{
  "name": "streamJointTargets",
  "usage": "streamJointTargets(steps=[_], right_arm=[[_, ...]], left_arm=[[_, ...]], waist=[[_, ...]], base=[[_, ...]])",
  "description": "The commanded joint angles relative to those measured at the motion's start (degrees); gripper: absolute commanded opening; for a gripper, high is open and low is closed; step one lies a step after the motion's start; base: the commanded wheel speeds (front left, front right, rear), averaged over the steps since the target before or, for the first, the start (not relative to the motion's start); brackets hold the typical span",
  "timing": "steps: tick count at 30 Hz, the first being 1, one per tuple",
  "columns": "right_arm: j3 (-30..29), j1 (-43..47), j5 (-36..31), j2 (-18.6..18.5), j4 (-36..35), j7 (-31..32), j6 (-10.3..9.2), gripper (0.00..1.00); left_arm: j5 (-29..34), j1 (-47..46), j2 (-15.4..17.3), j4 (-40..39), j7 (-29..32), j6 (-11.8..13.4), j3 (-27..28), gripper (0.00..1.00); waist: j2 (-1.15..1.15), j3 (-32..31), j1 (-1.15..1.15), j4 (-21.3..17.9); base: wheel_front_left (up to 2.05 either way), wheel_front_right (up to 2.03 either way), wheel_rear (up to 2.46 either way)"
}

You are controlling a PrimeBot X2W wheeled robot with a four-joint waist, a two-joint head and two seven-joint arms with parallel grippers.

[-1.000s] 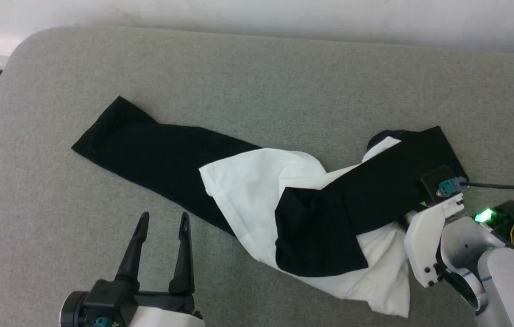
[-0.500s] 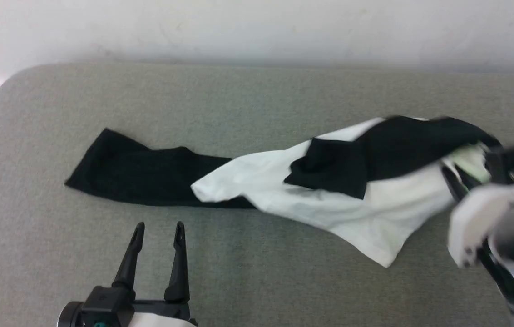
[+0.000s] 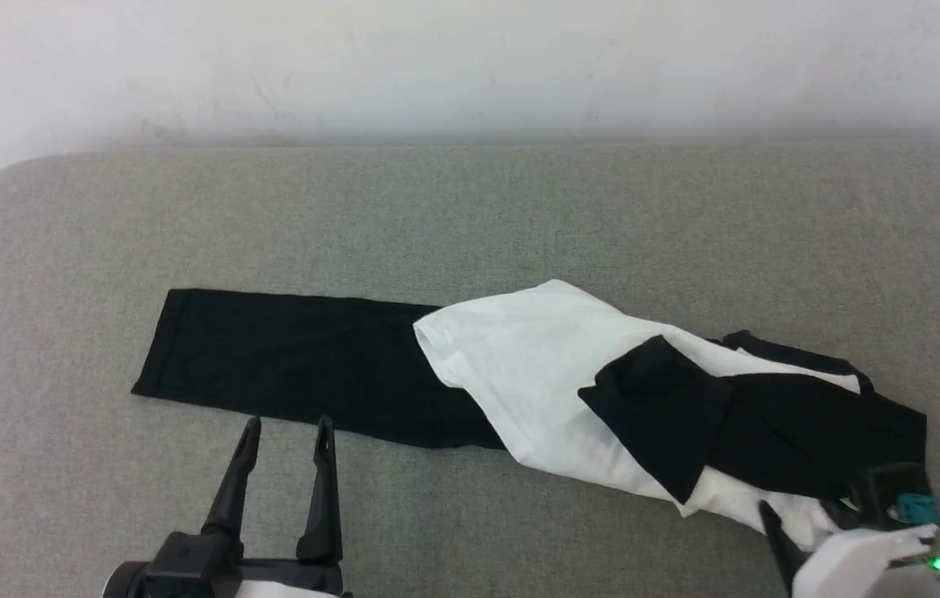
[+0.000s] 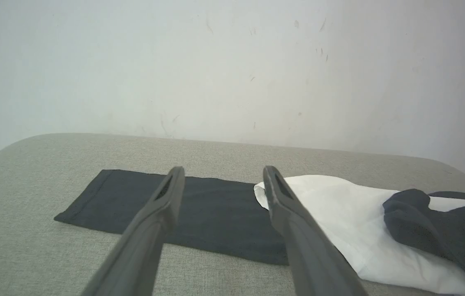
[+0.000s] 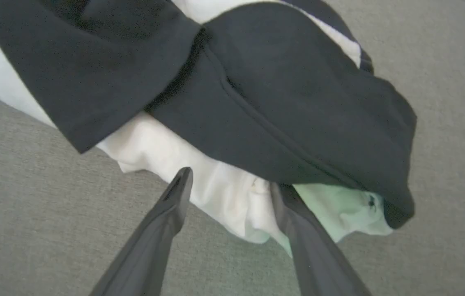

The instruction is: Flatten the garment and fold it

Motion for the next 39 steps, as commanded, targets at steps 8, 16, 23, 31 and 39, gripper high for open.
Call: streamJointTargets(steps=[8,16,23,31,39], right_arm=[[9.5,-8.0,3.0,-4.8,-7.3,5.4,-0.05,1.0],[17.4,-15.3,4.1,-10.4,-4.6,10.8,-0.05,1.0],[22.0,-19.3,3.0,-12.9,3.0,13.4,-0.05,1.0],[20.6,-20.8,1.3,-11.1,5.1,11.5,-0.05,0.0],[16.4,-23.7,1.5,-9.1,-0.7,8.8,-0.05,0.0]], left_arm=[[-0.1,-0.2,-0.1,-0.2,0.2,-0.4,-0.5,1.0],[-0.5,-1.3,-0.9,0.5,0.0,-1.0,-1.0,1.0],[-0.6,-2.0,-1.8,1.6,-0.2,-1.8,-1.3,1.0],[-0.4,-2.0,-2.5,2.3,-0.3,-2.1,-0.8,1.0],[-0.3,-0.9,-2.2,2.3,-0.3,-1.9,0.4,1.0]], waist=[[0.0,-0.5,0.01,1.9],[0.0,1.5,0.01,6.1],[0.0,3.4,0.01,10.0],[0.0,3.4,0.01,10.7],[0.0,-0.5,0.01,4.9]], base=[[0.0,0.0,0.0],[0.0,0.0,0.0],[0.0,0.0,0.0],[0.0,0.0,0.0],[0.0,0.0,0.0]])
